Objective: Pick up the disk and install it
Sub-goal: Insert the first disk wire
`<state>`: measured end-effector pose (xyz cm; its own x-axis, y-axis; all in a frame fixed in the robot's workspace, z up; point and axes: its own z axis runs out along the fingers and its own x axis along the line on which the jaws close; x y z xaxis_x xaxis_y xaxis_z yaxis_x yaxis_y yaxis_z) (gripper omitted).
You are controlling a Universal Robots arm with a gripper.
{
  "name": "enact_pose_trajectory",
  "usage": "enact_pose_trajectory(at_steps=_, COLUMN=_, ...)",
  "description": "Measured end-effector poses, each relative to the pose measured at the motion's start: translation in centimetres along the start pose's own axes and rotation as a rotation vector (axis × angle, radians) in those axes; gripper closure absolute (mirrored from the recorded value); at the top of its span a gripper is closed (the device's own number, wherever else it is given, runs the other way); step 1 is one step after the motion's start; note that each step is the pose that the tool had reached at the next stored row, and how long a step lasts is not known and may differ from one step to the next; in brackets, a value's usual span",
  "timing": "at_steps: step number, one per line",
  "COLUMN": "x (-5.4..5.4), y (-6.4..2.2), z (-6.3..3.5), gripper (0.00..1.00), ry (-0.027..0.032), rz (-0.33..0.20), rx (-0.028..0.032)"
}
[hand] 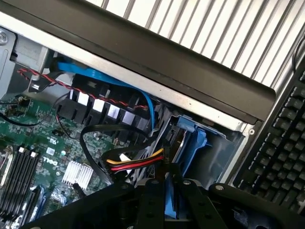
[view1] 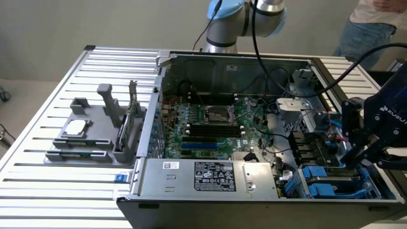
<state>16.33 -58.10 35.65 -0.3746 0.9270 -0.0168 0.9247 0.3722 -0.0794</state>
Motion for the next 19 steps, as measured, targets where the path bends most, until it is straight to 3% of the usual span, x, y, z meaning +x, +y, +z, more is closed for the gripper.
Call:
enact_pose_trajectory(at_steps=8, x=0.00, y=0.00, z=0.02, gripper=0.84, ry=0.0116, rz=0.124, rx=0.0063)
enact_pose_trajectory(at_steps=19, x=0.01, y=0.01, z=0.19, gripper=0.84, ry=0.0292, rz=0.288, rx=0.0206)
